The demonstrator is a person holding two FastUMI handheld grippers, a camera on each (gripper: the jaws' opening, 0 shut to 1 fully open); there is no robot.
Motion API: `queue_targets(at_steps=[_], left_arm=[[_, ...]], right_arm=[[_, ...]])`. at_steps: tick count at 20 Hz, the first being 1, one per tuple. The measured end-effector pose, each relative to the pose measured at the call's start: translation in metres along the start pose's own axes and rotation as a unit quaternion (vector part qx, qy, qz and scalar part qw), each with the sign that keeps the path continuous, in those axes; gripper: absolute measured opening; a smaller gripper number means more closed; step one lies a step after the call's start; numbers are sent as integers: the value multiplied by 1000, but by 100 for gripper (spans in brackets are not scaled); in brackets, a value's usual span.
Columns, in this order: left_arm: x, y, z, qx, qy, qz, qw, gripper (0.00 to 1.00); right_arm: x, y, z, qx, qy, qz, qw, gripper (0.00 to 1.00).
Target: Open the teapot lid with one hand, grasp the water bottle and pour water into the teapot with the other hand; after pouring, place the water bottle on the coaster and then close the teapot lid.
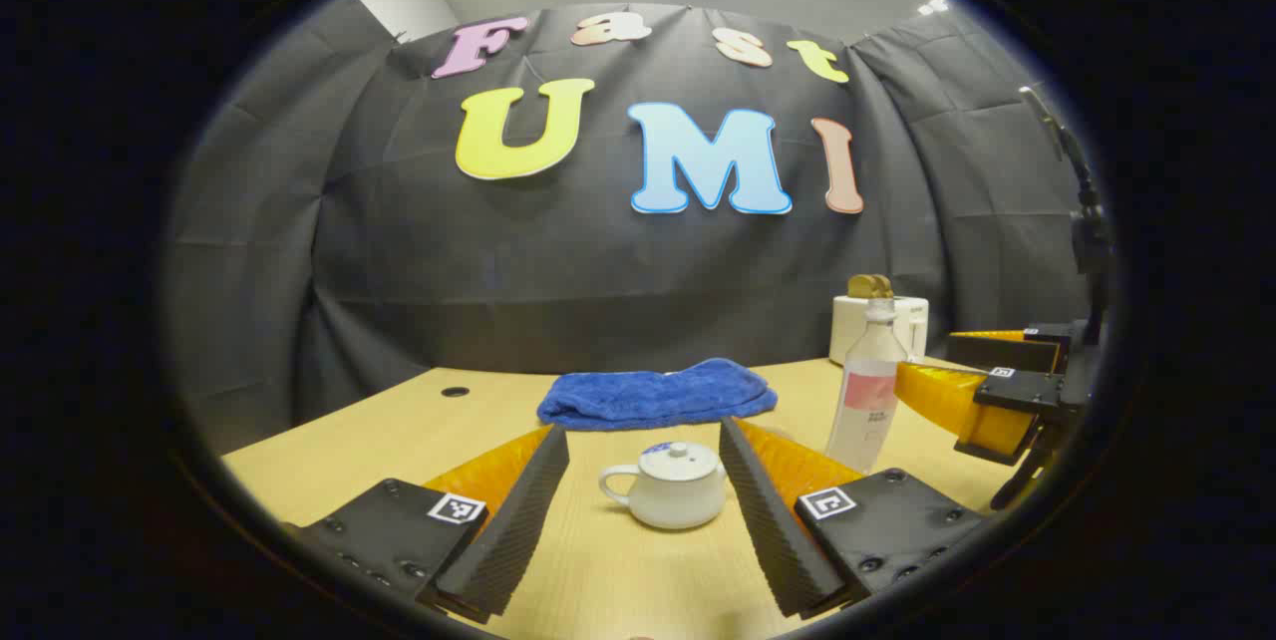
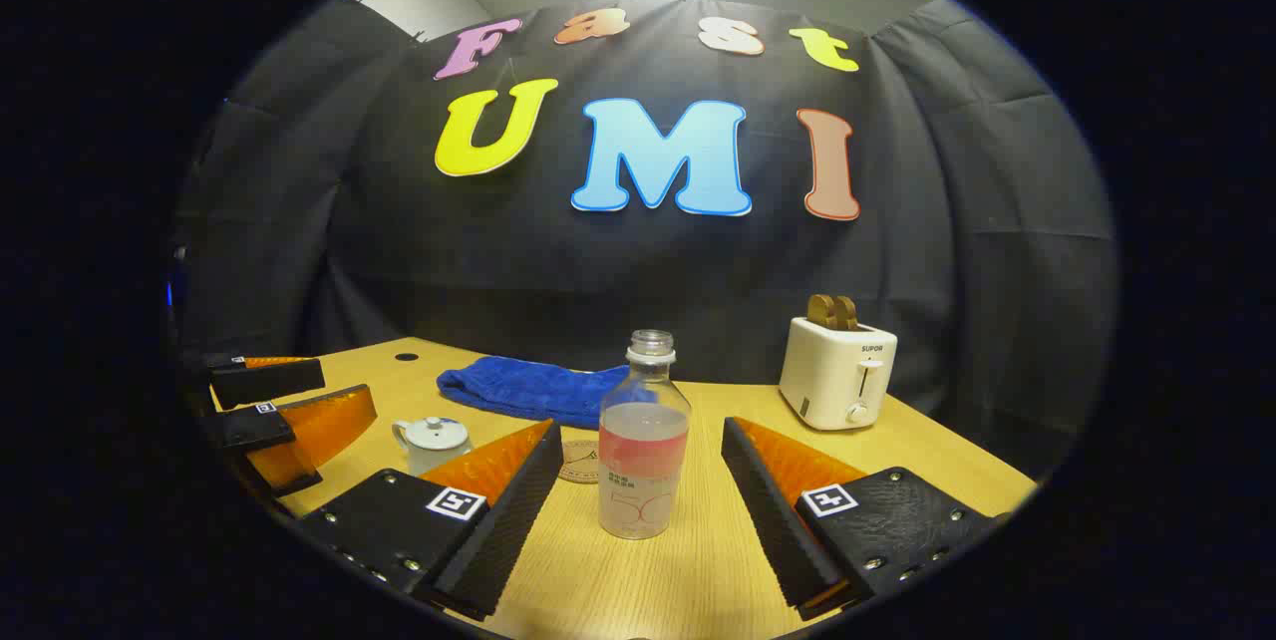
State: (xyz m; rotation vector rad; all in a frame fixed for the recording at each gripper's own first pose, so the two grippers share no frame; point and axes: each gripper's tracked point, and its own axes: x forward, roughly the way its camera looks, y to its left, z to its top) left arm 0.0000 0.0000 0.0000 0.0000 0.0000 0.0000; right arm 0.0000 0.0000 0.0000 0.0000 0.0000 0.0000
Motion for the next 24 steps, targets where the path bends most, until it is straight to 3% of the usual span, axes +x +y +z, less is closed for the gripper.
queue_targets(at_steps=[13,24], left_arm=[[17,-10,0,3,8,-16,1000,100],[89,-22,-31,-2,56,-42,998,100]], right_arm=[[-1,1,5,42,7,4,999,99],[8,-6,-17,58,33,6,998,99]])
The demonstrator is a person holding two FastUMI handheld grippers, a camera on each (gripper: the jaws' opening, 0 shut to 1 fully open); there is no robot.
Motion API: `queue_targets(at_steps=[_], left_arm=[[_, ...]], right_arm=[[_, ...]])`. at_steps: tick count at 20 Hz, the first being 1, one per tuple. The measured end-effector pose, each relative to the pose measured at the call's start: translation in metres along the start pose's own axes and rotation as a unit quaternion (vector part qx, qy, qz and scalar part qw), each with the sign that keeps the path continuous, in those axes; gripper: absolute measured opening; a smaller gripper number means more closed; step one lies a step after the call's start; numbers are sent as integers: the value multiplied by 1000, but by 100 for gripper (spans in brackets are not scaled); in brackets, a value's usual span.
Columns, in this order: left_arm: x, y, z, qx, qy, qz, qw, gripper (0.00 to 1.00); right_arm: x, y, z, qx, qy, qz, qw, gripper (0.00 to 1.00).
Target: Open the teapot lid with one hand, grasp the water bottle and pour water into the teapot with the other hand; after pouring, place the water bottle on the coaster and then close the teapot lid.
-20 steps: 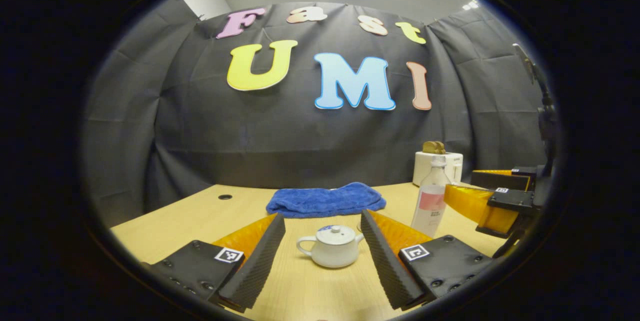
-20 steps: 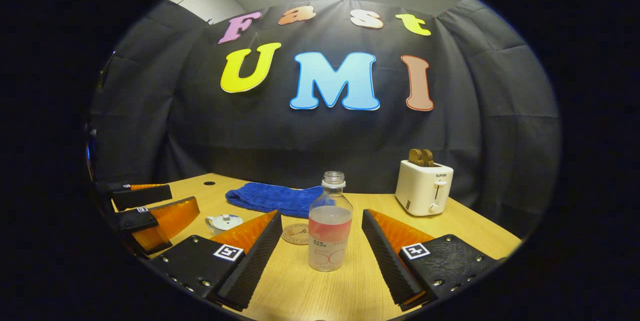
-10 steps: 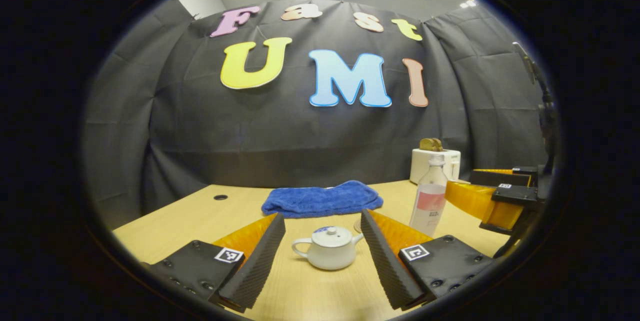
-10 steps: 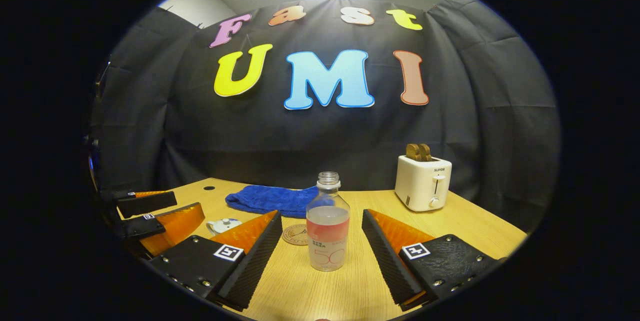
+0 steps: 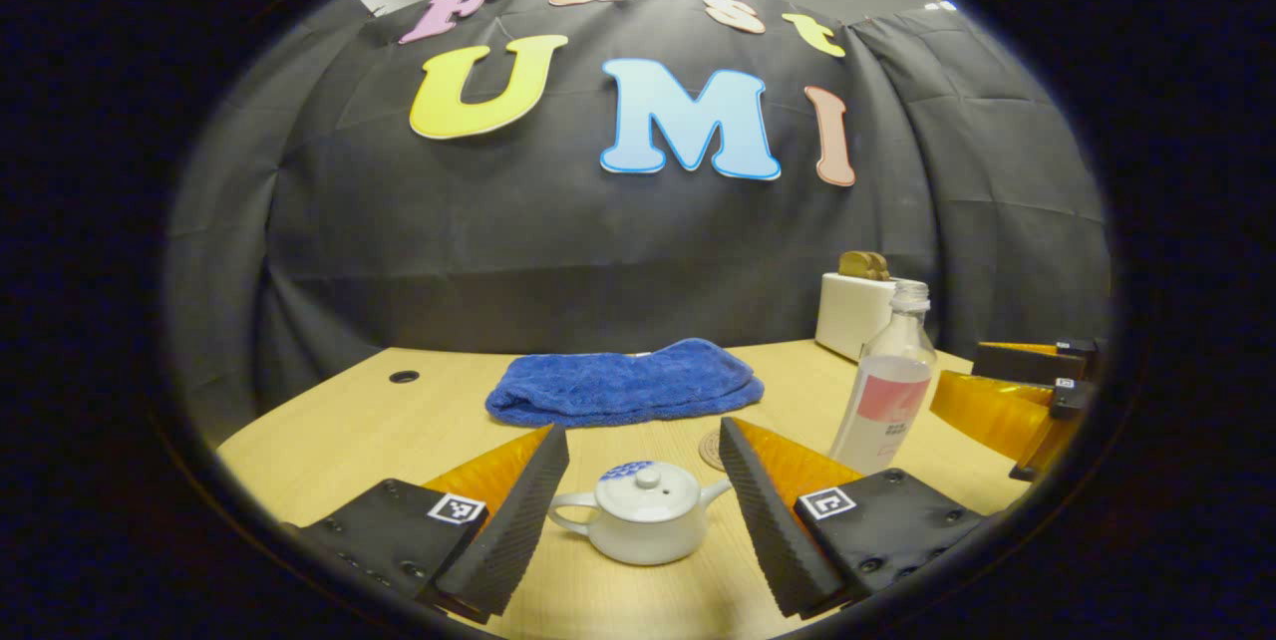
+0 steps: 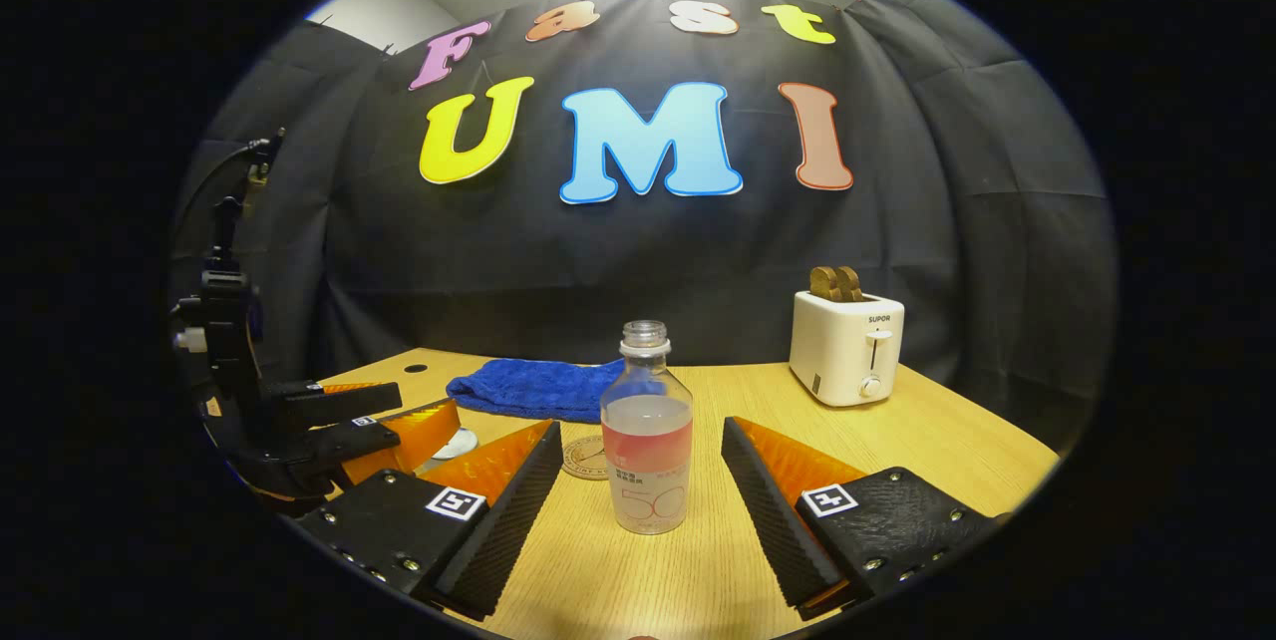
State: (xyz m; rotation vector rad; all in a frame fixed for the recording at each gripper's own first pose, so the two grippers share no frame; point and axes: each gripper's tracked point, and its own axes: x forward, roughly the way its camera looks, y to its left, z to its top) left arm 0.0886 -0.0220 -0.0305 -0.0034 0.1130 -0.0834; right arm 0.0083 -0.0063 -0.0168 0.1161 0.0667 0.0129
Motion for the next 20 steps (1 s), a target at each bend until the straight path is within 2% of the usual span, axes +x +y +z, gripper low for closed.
queue_targets(at_steps=[2,5,8,10,13,17,20], left_arm=[[10,3,-2,1,6,5,1000,94],[22,3,-11,-3,18,2,1000,93],[33,5,-17,4,30,5,1000,84],[36,4,-22,6,37,5,999,84],[39,4,-29,8,44,8,999,67],[40,2,-31,3,42,4,999,66],[39,1,-26,14,37,10,999,43]], right_arm=[[1,-3,-2,4,5,-2,1000,99],[3,-6,-7,9,9,-5,1000,99],[5,-10,-10,15,15,-7,1000,99],[6,-14,-13,19,18,-9,1000,99],[6,-18,-17,24,21,-13,999,99],[7,-22,-17,26,22,-18,999,99],[6,-24,-17,30,23,-19,999,99]])
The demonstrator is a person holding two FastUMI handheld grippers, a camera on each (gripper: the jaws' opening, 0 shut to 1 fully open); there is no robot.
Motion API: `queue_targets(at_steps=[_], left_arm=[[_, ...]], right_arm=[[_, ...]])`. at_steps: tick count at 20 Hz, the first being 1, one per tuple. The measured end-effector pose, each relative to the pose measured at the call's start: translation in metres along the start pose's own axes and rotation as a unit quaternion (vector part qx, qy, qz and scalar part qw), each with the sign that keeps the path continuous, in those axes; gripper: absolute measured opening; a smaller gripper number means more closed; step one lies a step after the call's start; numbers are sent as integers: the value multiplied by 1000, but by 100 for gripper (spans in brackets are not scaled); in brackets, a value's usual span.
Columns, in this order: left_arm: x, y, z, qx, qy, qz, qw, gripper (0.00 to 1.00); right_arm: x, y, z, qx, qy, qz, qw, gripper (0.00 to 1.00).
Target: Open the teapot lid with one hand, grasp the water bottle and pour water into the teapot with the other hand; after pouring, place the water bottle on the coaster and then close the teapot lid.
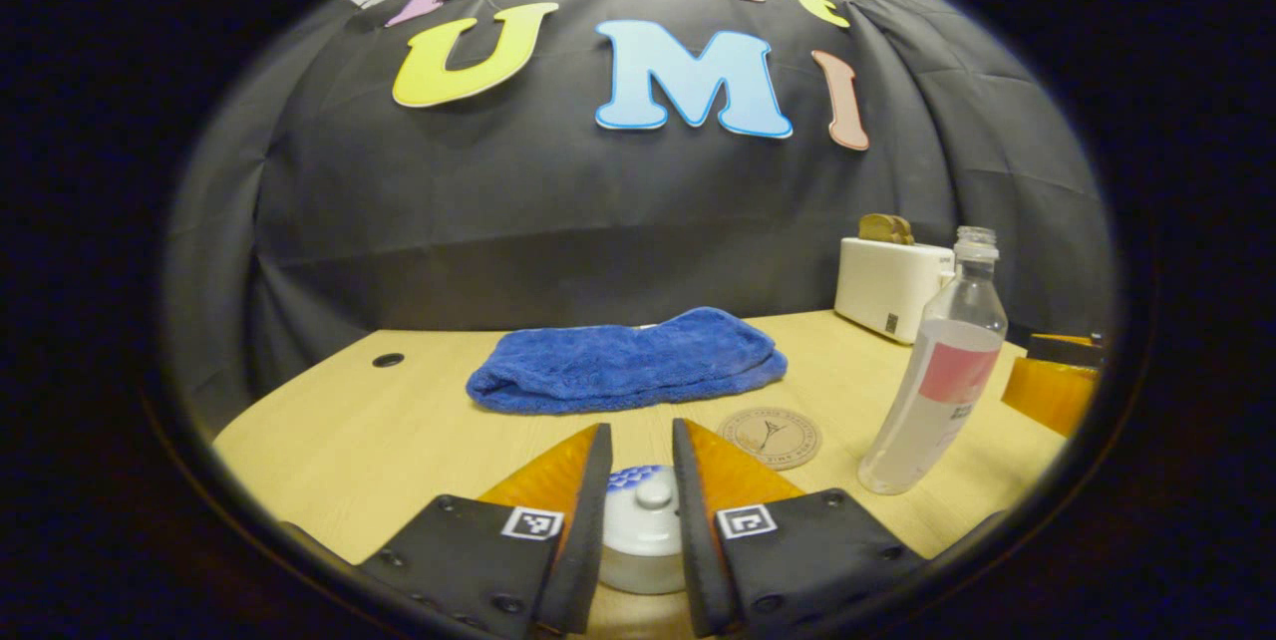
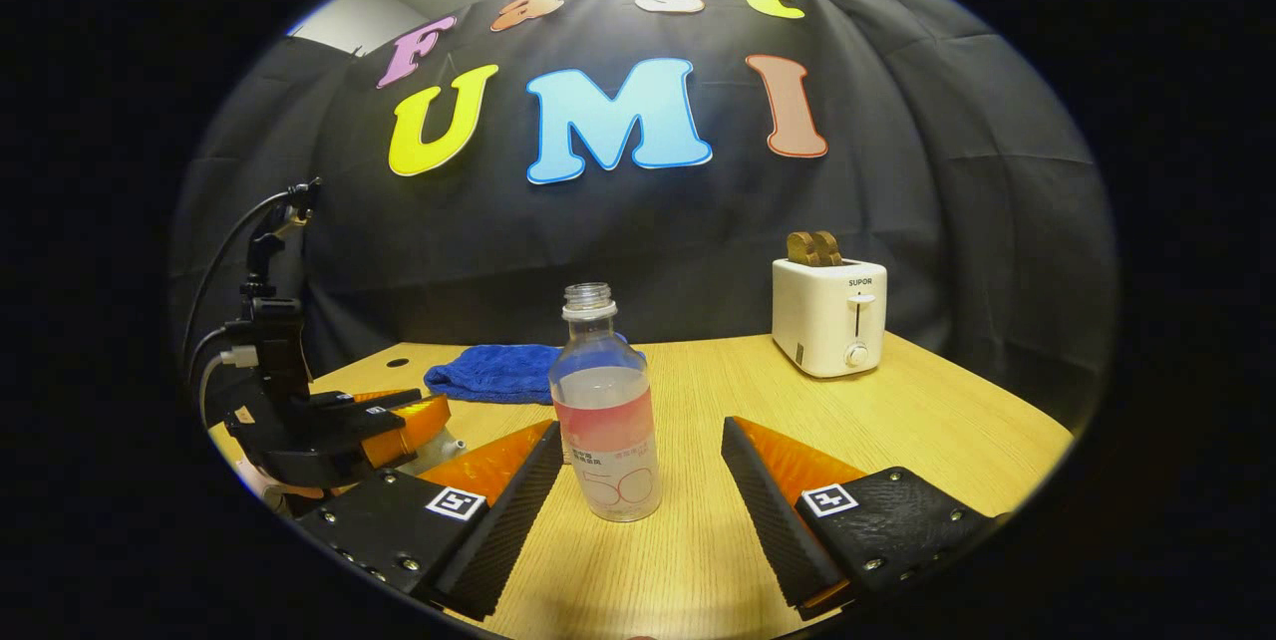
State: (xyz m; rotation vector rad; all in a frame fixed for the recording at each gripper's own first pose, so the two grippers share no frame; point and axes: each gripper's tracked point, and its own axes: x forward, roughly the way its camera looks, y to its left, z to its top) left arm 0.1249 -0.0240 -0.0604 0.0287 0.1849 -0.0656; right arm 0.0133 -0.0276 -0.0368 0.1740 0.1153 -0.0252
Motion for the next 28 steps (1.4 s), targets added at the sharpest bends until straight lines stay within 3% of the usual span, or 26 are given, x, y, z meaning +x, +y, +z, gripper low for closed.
queue_targets(at_steps=[1,2,4,6,9,18,23,28], left_arm=[[1,0,-1,8,2,-1,1000,36],[-1,-6,-2,9,-1,-13,1000,36],[-1,-5,-1,27,-6,-2,1000,17],[2,-6,0,37,-7,7,999,17],[1,-3,4,30,-10,5,999,6],[-10,10,40,8,-37,-4,999,6],[-22,49,58,13,-56,21,998,7],[-21,92,48,4,-52,48,997,6]], right_arm=[[0,0,-1,0,0,-1,1000,99],[0,-2,0,1,0,-3,1000,99],[-1,-5,-1,3,1,-5,1000,99],[0,-6,0,4,0,-7,1000,99],[-1,-8,-3,2,2,-9,1000,99],[6,0,-10,-1,15,1,1000,99],[14,10,-11,-10,24,12,1000,99],[27,17,-16,-19,35,14,999,99]])
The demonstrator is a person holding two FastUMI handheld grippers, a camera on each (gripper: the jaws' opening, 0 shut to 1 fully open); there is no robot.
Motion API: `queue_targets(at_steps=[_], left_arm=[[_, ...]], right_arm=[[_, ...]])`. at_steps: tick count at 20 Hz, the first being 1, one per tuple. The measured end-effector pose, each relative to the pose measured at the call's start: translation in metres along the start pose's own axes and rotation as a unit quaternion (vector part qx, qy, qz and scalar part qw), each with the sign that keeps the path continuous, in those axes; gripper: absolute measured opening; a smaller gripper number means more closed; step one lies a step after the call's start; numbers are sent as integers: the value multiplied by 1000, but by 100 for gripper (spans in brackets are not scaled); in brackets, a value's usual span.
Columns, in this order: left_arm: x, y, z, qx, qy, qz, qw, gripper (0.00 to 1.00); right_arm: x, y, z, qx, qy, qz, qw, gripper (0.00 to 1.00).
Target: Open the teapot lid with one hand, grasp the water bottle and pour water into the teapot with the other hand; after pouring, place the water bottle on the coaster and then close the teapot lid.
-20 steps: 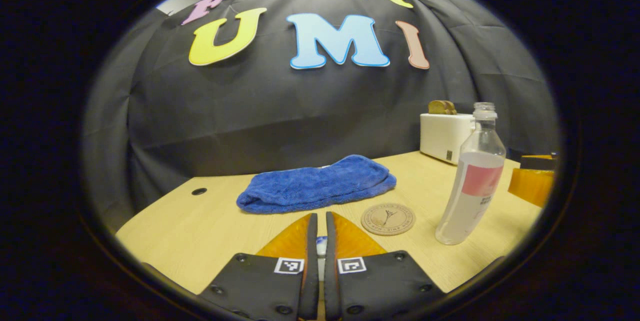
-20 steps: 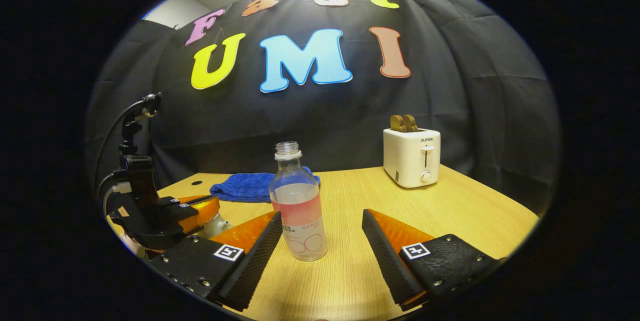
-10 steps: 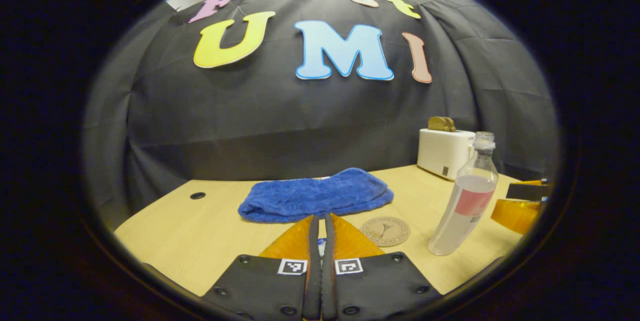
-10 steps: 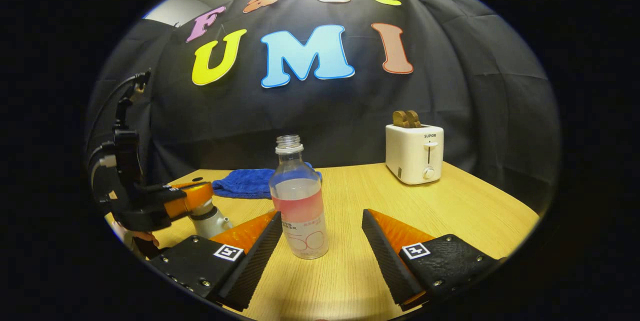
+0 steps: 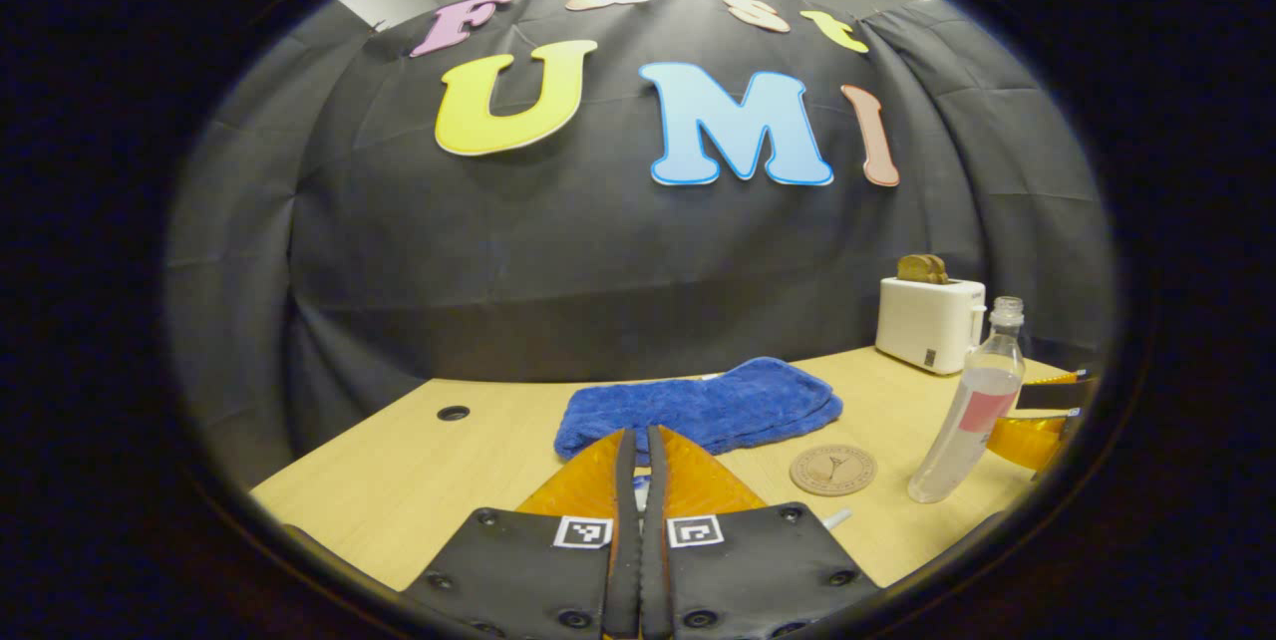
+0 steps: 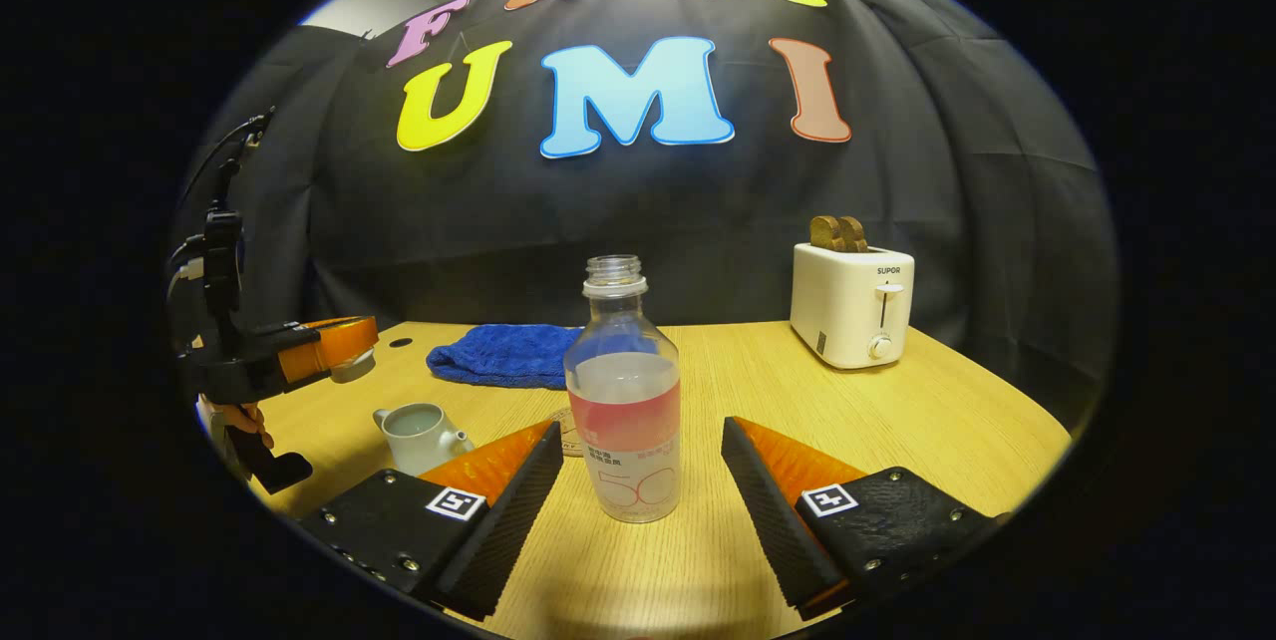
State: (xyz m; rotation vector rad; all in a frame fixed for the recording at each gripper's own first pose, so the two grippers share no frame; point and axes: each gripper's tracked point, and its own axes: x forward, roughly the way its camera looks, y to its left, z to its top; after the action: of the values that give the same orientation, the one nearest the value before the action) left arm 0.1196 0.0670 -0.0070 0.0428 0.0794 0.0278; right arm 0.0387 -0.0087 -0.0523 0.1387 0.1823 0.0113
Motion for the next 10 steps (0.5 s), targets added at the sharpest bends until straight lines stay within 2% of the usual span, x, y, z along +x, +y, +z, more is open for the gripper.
queue_targets(at_steps=[10], left_arm=[[12,34,-46,-20,41,22,999,7]], right_arm=[[41,-4,-30,-15,51,6,999,99]])
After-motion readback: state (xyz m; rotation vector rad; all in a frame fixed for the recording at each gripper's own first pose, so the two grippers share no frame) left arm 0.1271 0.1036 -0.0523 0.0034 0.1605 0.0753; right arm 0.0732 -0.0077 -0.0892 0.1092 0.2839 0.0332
